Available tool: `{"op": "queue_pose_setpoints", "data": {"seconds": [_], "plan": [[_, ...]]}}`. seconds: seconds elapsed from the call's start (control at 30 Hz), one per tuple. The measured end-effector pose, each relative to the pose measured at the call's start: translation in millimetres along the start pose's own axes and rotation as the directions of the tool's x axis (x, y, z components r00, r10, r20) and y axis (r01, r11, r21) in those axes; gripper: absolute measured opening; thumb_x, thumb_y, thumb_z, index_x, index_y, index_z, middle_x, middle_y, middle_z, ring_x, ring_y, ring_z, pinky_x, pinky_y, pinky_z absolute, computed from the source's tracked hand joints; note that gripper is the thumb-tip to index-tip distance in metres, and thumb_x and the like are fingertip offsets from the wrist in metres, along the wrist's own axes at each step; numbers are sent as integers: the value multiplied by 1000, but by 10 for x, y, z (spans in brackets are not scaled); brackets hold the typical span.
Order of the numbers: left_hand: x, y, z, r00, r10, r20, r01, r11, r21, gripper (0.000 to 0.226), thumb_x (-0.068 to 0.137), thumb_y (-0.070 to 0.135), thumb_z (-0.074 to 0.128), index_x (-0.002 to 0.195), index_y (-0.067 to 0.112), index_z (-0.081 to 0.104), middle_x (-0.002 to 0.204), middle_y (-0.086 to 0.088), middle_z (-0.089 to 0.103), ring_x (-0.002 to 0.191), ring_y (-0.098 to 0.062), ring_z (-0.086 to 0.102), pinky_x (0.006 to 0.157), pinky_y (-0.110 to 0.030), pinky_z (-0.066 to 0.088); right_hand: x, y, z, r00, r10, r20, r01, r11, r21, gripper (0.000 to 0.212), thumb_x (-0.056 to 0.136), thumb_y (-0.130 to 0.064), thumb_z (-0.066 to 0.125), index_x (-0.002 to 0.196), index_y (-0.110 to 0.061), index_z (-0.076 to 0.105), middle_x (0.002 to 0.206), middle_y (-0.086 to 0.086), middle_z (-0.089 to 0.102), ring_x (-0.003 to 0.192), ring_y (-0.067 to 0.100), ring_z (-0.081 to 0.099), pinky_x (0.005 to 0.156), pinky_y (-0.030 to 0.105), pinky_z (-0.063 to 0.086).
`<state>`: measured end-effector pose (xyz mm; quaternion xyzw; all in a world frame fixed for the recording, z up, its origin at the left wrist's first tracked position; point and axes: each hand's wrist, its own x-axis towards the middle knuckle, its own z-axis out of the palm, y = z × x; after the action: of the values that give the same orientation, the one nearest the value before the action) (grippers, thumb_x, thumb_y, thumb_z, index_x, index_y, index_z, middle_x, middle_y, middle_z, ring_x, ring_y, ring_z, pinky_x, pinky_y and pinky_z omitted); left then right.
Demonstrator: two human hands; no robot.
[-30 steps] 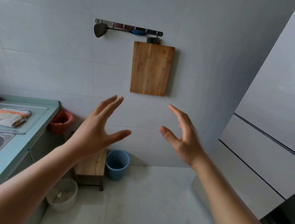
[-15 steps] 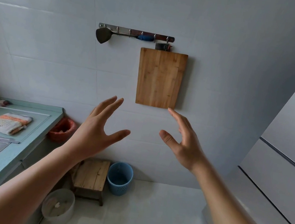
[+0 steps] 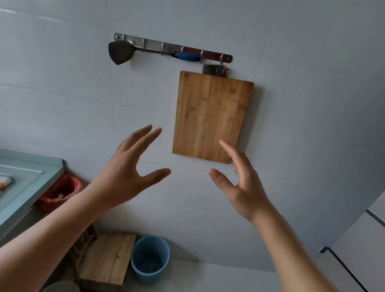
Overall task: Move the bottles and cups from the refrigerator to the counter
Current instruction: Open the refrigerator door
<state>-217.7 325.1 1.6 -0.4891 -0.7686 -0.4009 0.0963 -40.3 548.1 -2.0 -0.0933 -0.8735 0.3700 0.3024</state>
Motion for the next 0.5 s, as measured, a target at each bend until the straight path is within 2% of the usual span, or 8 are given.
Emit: {"op": "queue_pose_setpoints", "data": {"seconds": [0.1, 0.27, 0.5], "plan": [[410, -281, 57, 1000, 9, -7, -9, 1000, -8, 89, 80, 67, 61, 156, 42, 23, 165, 11, 22, 150, -16, 29, 116, -45, 35, 436, 157, 72, 1000, -1, -6, 1, 1000, -5, 71, 90, -60, 61, 154, -40, 38, 158, -24, 39, 148, -8, 31, 120, 28, 30], [1029, -699, 144, 1000, 24, 3, -24, 999, -25, 88, 80, 67, 61, 156, 42, 23, 165, 12, 23, 150, -16, 29, 116, -44, 35, 1104, 399, 169, 999, 9, -32, -10, 1000, -7, 75, 88, -66, 60, 154, -42, 37, 159, -25, 36, 149, -7, 29, 123, 33, 30], [1679, -949, 572, 996, 46, 70, -39, 995, -92, 89, 79, 68, 60, 156, 42, 25, 164, 12, 23, 150, -14, 28, 117, -39, 31, 1519, 845, 41, 995, 69, -67, -71, 997, -38, 74, 87, -67, 59, 154, -45, 35, 161, -24, 36, 150, -3, 31, 124, 37, 31]]}}
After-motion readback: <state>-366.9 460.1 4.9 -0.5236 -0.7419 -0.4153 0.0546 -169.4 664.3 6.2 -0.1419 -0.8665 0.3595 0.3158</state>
